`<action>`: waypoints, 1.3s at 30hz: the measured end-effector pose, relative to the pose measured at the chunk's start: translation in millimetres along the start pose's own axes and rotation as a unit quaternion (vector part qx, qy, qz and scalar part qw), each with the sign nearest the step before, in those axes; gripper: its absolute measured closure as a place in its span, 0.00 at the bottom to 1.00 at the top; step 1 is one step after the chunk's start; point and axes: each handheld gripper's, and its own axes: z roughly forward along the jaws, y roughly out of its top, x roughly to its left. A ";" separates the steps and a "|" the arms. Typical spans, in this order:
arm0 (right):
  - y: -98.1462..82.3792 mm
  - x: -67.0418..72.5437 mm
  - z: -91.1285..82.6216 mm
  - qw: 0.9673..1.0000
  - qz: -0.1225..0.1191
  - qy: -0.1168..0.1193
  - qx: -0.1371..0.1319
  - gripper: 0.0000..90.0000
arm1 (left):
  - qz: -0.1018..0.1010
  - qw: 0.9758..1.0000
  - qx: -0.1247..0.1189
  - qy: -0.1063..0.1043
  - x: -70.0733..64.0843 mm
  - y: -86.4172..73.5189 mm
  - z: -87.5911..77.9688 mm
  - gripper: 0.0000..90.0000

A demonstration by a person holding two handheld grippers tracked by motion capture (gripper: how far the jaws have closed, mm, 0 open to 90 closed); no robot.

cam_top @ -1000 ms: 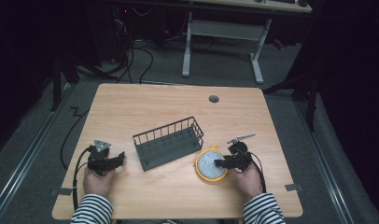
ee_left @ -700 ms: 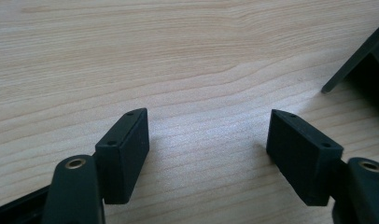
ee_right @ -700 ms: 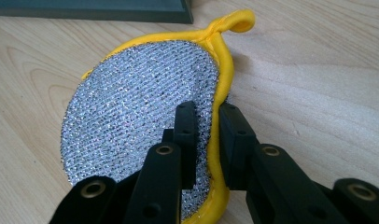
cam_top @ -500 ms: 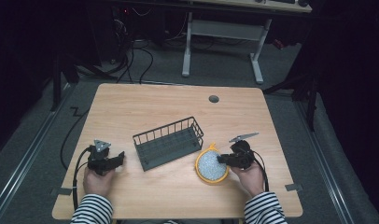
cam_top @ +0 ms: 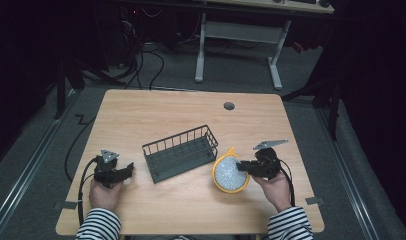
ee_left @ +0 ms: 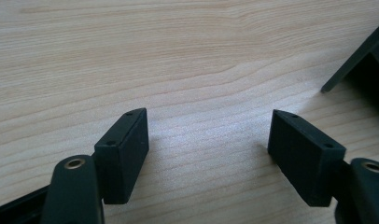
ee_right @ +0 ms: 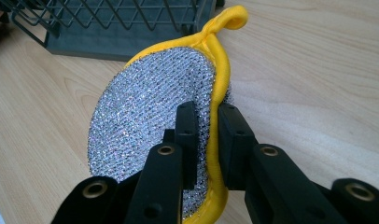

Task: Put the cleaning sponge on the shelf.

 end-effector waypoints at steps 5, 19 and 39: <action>12.0 3.7 -11.3 1.000 -0.010 -0.001 -0.018 0.89 | 0.000 1.000 0.000 -0.001 0.2 0.0 0.0 0.33; 55.8 15.1 -40.3 0.997 -0.054 -0.007 -0.059 0.89 | 0.001 1.000 0.000 0.000 0.0 0.0 0.1 0.33; 102.3 24.9 -25.0 0.995 -0.058 -0.006 -0.083 0.89 | 0.002 1.000 0.000 0.001 -0.6 -0.2 0.0 0.32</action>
